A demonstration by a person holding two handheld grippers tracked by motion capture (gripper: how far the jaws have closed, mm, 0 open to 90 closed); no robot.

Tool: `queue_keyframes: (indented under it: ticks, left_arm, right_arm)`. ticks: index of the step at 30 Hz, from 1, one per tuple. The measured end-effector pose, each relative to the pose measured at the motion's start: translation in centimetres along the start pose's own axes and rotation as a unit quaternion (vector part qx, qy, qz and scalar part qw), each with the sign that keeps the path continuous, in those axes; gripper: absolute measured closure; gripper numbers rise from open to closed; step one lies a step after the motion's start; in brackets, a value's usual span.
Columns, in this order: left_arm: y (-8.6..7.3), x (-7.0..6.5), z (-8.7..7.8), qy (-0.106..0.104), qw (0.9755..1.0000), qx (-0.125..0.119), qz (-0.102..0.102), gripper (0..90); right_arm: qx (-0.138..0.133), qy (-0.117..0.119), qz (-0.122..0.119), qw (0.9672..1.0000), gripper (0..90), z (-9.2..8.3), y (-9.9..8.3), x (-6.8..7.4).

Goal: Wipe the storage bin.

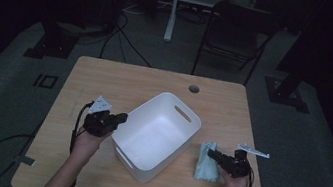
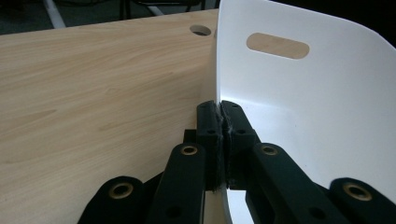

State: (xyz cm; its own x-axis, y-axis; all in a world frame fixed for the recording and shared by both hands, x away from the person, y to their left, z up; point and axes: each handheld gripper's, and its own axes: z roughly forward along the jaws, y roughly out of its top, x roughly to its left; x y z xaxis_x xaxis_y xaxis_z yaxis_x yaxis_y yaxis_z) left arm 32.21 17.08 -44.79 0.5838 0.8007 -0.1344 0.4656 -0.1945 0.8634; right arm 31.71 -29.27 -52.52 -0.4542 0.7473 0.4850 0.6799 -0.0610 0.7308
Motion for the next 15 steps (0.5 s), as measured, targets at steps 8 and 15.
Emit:
queue_keyframes:
  ticks: [8,15]
  left_arm:
    - [-0.5,-0.1,-0.1,-0.003,1.0,0.003,0.007,86.1]
    - [-0.6,-0.7,-0.1,0.007,0.9998,0.005,0.019,86.8]
  right_arm:
    - [-0.016,0.015,-0.011,0.9997,79.2,-0.6,0.9,1.3]
    - [-0.069,0.037,-0.029,0.9965,79.7,-2.2,4.0,2.9]
